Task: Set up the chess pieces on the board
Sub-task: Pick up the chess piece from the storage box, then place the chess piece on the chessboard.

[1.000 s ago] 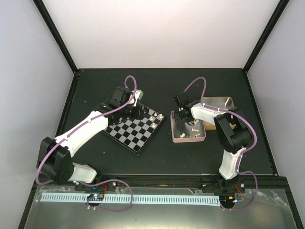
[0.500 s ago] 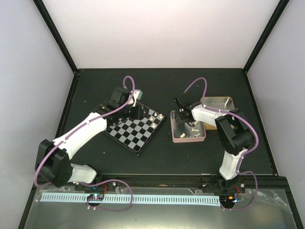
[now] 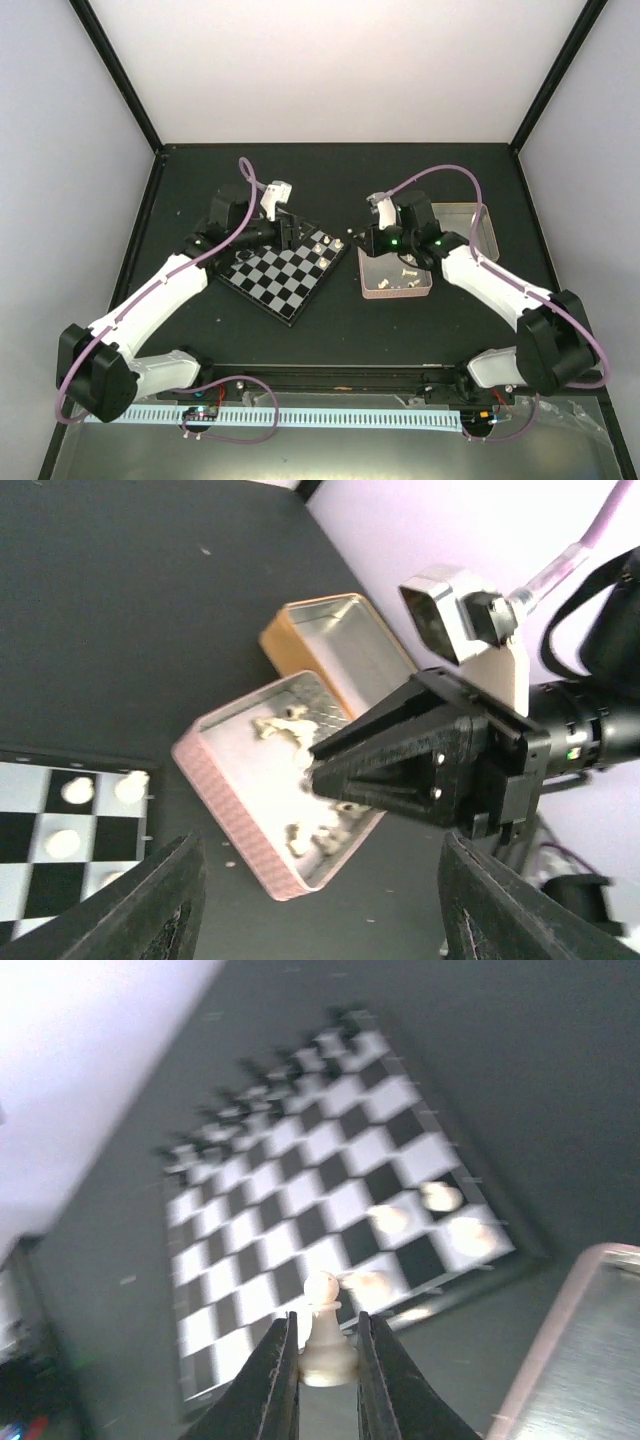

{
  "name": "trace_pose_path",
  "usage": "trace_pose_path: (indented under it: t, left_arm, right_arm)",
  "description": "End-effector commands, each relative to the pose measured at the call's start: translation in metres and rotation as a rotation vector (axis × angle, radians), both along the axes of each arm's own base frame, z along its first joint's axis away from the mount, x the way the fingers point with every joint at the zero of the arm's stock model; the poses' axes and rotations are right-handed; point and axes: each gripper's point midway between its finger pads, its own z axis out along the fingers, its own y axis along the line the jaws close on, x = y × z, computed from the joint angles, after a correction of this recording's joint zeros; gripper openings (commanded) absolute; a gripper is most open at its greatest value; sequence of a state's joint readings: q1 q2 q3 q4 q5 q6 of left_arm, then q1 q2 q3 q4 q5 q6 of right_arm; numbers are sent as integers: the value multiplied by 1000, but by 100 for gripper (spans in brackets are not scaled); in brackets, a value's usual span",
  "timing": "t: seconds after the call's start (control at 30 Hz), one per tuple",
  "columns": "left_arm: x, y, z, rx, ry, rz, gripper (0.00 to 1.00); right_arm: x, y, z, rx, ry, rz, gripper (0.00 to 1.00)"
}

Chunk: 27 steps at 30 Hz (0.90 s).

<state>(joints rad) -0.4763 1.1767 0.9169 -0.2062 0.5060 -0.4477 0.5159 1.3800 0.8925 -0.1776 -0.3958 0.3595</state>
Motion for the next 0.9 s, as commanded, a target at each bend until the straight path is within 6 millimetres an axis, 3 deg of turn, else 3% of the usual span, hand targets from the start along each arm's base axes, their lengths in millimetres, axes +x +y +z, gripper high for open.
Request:
trace_pose_path:
  t: [0.0,0.17,0.37,0.6,0.7,0.87]
  left_arm:
    - [-18,-15,41,-187,69,-145,65]
    - [-32,-25,51,-216,195,-273,62]
    - [-52,-34,56,-279,222,-398,53]
    - [-77,-44,54,-306,233,-540,41]
    - [-78,-45,46,-286,243,-542,33]
    - [-82,-46,39,-278,259,-555,30]
  right_arm:
    - [-53,39,56,285,-51,353,8]
    - [-87,47,94,395,-153,524,9]
    - [-109,52,110,408,-265,634,10]
    - [-109,54,117,398,-300,640,10]
    - [-106,55,116,389,-296,626,10]
    - [-103,55,114,381,-288,608,10]
